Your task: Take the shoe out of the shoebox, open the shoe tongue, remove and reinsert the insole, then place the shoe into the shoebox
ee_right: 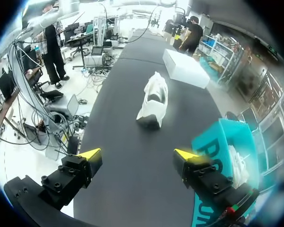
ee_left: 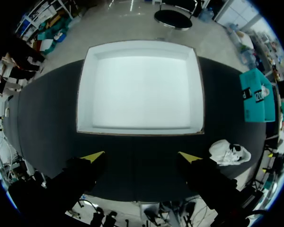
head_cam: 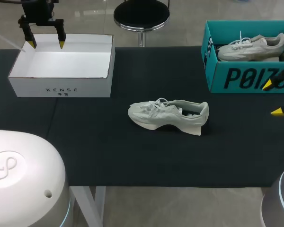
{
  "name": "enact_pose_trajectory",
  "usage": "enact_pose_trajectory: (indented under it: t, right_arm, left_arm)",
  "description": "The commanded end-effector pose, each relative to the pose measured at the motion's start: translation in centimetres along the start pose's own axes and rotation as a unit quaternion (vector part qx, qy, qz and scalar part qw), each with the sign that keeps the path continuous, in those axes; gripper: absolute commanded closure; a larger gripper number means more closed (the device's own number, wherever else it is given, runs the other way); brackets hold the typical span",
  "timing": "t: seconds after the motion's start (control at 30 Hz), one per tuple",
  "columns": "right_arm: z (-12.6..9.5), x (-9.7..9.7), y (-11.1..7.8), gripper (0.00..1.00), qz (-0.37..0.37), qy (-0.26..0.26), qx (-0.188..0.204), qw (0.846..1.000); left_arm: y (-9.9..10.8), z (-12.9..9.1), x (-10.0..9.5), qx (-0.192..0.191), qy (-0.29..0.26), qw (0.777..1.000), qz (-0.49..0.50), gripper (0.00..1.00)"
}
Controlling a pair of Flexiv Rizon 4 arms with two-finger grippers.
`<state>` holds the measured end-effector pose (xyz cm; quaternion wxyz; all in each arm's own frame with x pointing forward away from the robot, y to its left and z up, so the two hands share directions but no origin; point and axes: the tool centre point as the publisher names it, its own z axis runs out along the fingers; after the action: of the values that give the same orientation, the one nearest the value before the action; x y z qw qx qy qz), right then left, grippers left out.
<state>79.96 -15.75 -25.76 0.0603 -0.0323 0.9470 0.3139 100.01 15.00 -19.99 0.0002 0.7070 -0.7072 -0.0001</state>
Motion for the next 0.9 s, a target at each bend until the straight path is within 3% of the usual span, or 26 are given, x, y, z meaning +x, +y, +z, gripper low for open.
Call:
enact_pose_trajectory:
  t: [0.03,0.4,0.9]
  right_arm:
    - [0.0,0.0,-1.2,0.0,-0.006,0.002,-0.026,1.0]
    - [3.4,-1.7,-1.3,0.0,0.052,-0.025,-0.054,0.997]
    - [9.4,-4.2,0.6,0.0,0.072,-0.057,-0.124,0.988]
  left_arm:
    - [0.0,0.0,0.0,0.0,0.0,1.0,0.0,0.0]
    - [0.0,0.0,0.0,0.0,0.0,1.0,0.0,0.0]
    - [0.0,0.0,0.0,0.0,0.0,1.0,0.0,0.0]
